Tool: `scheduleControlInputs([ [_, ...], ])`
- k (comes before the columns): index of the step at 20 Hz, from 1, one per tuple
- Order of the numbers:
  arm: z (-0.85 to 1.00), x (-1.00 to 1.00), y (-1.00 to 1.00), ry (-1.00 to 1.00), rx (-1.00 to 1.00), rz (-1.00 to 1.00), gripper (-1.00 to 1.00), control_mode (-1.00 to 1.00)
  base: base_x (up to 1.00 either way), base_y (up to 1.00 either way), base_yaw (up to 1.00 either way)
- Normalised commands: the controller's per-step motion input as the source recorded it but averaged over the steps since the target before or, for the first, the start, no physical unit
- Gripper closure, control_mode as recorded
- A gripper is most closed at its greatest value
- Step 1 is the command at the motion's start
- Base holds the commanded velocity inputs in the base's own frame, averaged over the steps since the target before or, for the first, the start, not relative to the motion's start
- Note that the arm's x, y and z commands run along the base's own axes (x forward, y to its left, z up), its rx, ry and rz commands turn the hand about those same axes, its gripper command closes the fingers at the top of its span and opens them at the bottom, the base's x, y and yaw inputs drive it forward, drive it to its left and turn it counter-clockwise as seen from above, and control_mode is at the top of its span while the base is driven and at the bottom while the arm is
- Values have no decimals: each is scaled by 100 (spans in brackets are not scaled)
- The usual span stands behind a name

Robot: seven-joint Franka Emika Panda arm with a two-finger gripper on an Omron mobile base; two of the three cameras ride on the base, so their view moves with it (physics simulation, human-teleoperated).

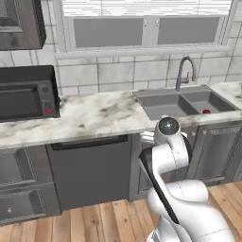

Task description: Clear the mugs and bowl far away from the sink.

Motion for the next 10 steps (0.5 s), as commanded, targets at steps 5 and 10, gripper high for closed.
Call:
scheduleControlInputs([
  [5,0,0,0,0,0,0,-100,100,21,-100,-22],
  [10,0,0,0,0,0,0,-100,100,55,-100,-7],
])
